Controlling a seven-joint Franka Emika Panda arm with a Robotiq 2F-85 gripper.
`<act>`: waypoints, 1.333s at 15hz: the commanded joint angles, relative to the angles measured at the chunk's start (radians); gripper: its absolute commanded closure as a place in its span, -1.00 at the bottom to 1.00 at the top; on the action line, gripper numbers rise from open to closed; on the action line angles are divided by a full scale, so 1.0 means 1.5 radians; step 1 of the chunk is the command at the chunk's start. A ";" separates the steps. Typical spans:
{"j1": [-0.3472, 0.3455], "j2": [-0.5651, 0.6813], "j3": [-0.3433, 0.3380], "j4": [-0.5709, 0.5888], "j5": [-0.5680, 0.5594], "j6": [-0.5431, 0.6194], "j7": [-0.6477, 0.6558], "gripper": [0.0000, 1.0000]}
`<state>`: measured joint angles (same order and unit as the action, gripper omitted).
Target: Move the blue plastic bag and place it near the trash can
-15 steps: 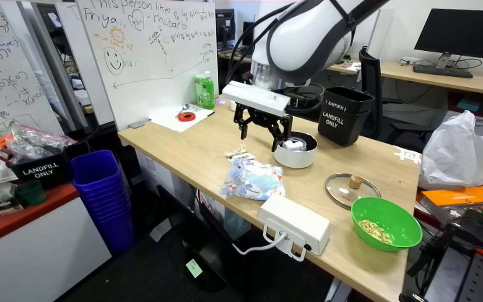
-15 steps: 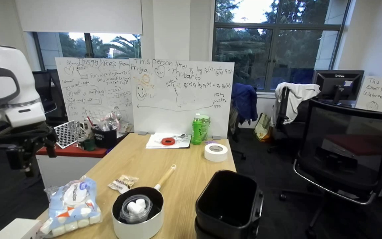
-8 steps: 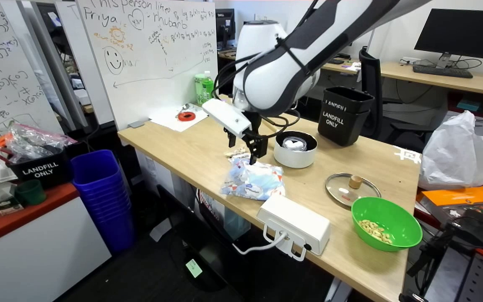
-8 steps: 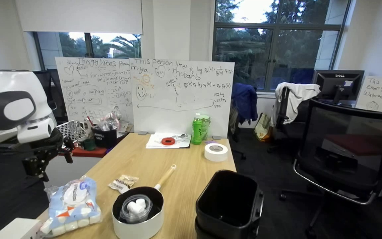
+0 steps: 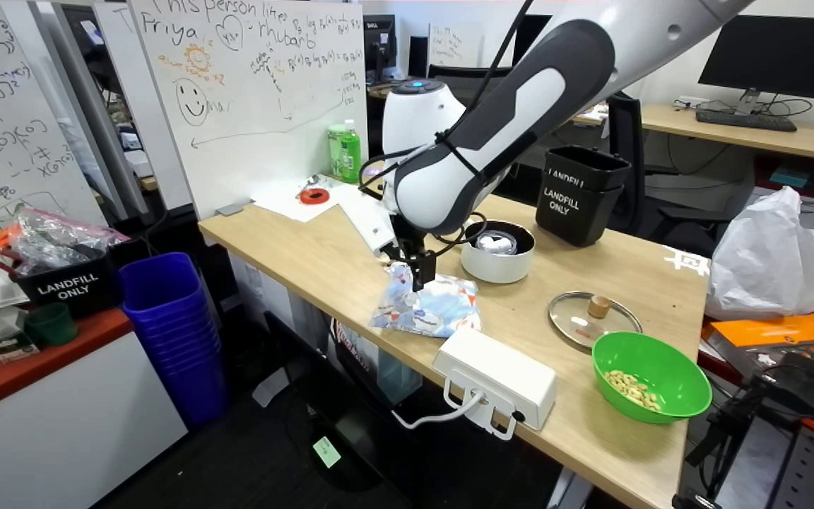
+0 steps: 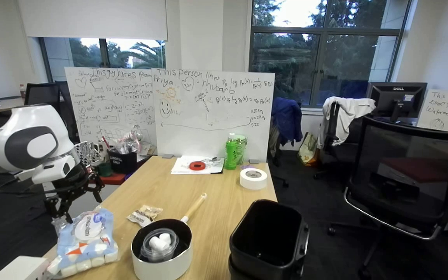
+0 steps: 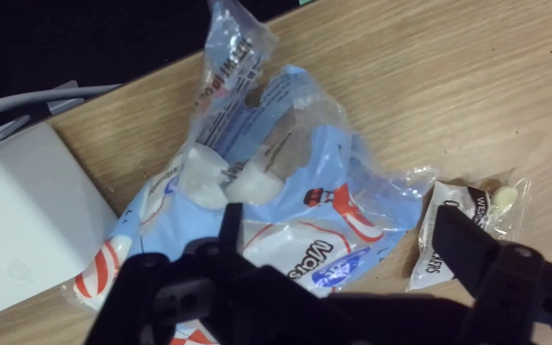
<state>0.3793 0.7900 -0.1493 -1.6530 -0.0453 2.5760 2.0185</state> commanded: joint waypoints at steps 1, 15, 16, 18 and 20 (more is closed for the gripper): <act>0.008 0.029 -0.007 0.045 -0.011 -0.041 0.040 -1.00; 0.002 0.057 0.002 0.090 -0.013 -0.072 0.053 0.50; 0.003 0.058 0.001 0.091 -0.014 -0.070 0.054 0.63; 0.004 0.061 -0.002 0.094 -0.016 -0.066 0.057 0.90; 0.004 0.063 -0.002 0.098 -0.016 -0.066 0.056 1.00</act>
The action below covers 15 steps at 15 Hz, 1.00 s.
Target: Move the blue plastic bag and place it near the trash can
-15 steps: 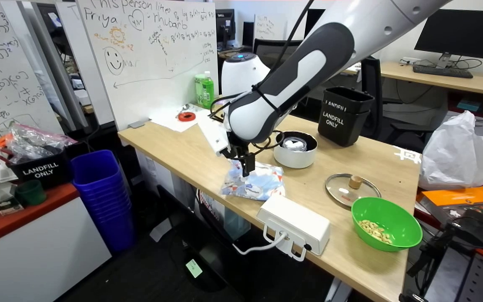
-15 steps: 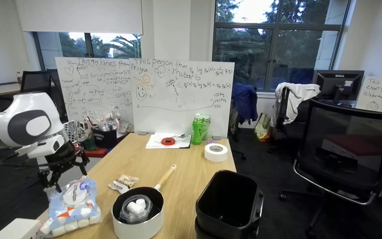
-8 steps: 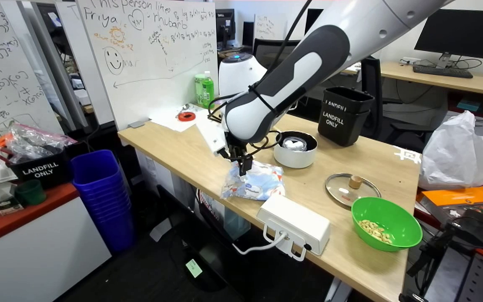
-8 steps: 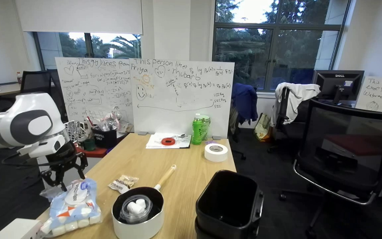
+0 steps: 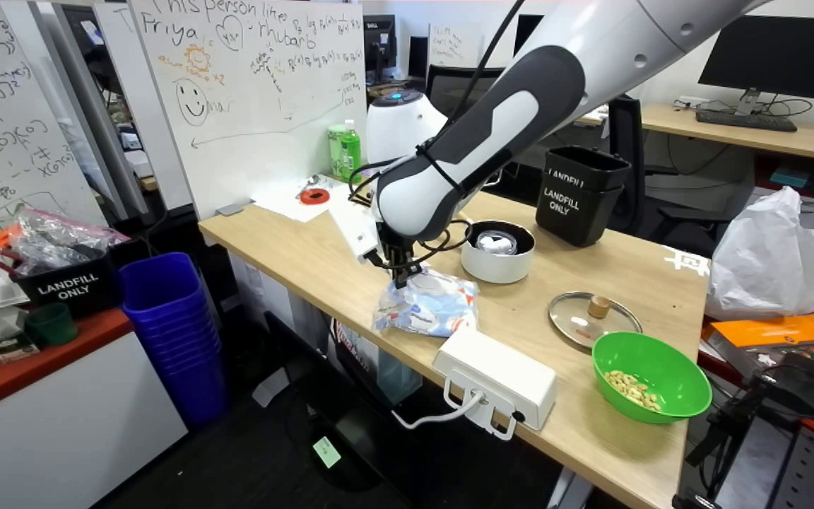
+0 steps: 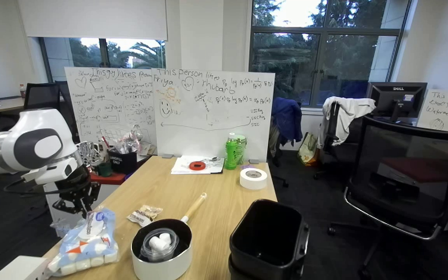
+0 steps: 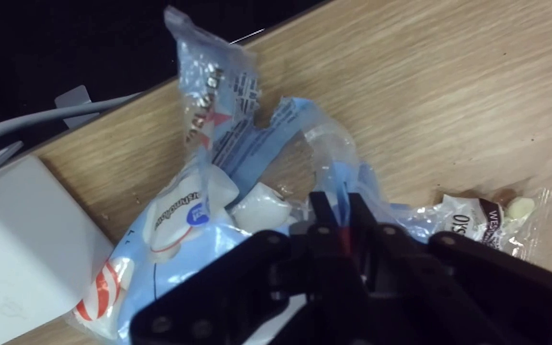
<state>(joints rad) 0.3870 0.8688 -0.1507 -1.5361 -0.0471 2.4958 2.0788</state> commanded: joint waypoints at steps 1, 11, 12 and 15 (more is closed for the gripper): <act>-0.002 0.012 0.000 0.022 -0.014 -0.012 0.015 1.00; -0.018 -0.012 0.015 0.010 0.005 0.048 0.005 1.00; -0.022 -0.018 0.016 0.010 0.010 0.061 0.005 1.00; -0.043 -0.045 0.028 0.002 0.036 0.089 -0.001 1.00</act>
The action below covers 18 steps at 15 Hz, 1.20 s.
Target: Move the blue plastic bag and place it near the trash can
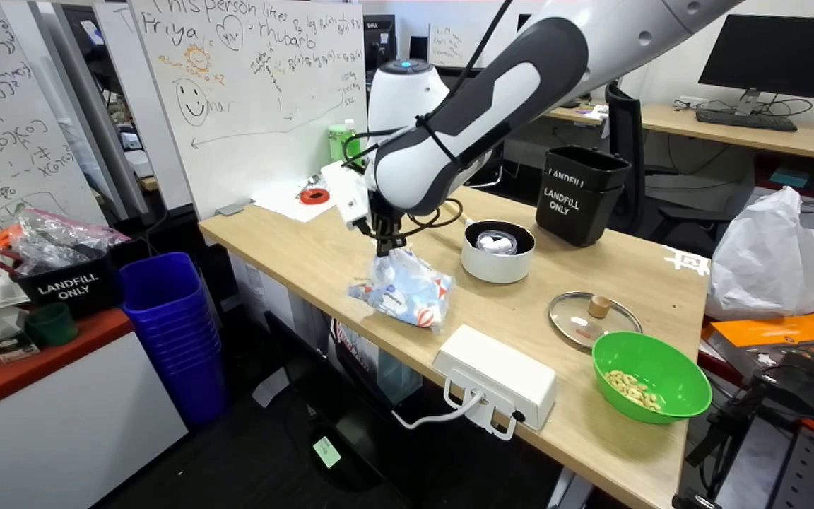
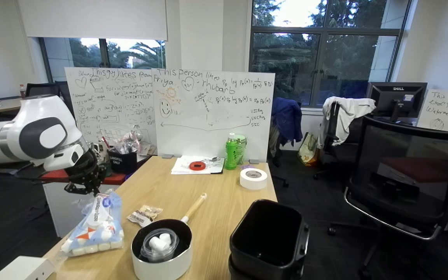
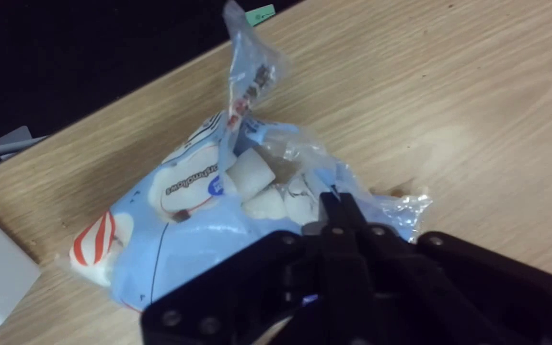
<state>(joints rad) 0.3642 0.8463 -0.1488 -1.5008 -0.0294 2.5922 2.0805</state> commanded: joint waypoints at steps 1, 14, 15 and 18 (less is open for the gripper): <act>-0.035 -0.041 0.031 -0.028 0.033 0.030 -0.005 1.00; -0.140 -0.187 0.122 -0.134 0.170 0.141 -0.105 1.00; -0.151 -0.201 0.133 -0.144 0.188 0.149 -0.119 1.00; -0.185 -0.248 0.156 -0.182 0.249 0.172 -0.163 1.00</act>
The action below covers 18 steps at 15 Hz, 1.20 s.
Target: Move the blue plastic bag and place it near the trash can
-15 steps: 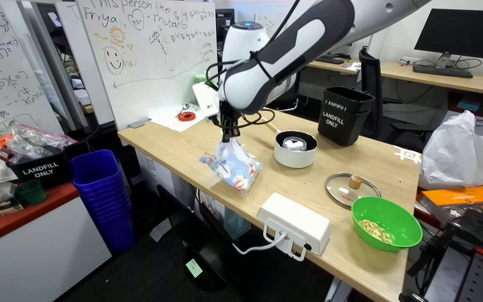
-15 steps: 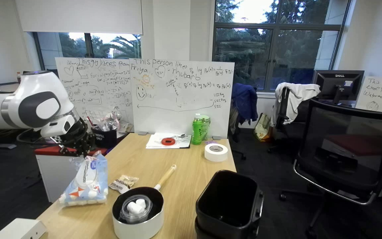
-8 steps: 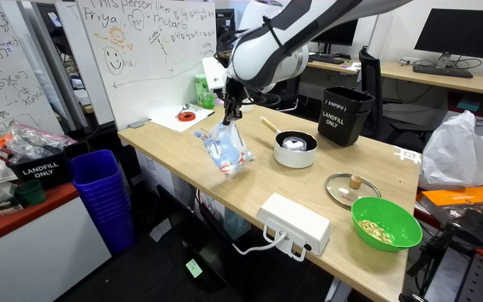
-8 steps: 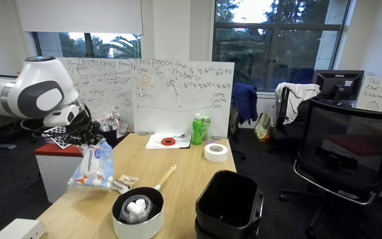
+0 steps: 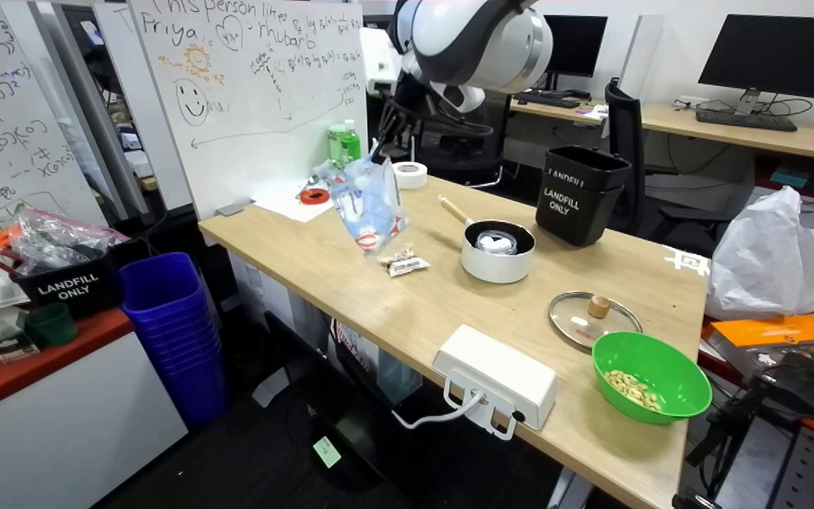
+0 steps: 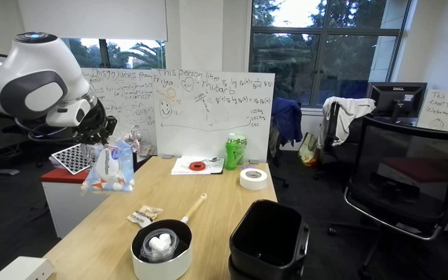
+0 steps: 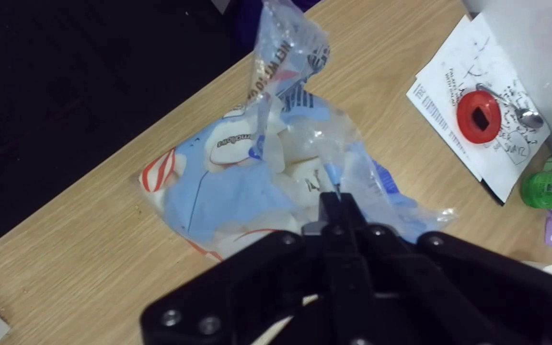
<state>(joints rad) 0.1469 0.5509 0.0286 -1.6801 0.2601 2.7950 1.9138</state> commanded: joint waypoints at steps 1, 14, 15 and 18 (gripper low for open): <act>-0.053 -0.066 0.045 -0.076 0.078 0.044 -0.068 1.00; -0.121 -0.140 -0.044 -0.233 0.172 0.177 -0.080 1.00; -0.123 -0.145 -0.051 -0.245 0.175 0.195 -0.076 1.00; -0.155 -0.184 -0.002 -0.278 0.210 0.215 -0.116 1.00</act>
<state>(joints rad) -0.0427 0.3466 -0.0525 -2.0317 0.5182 3.0804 1.7937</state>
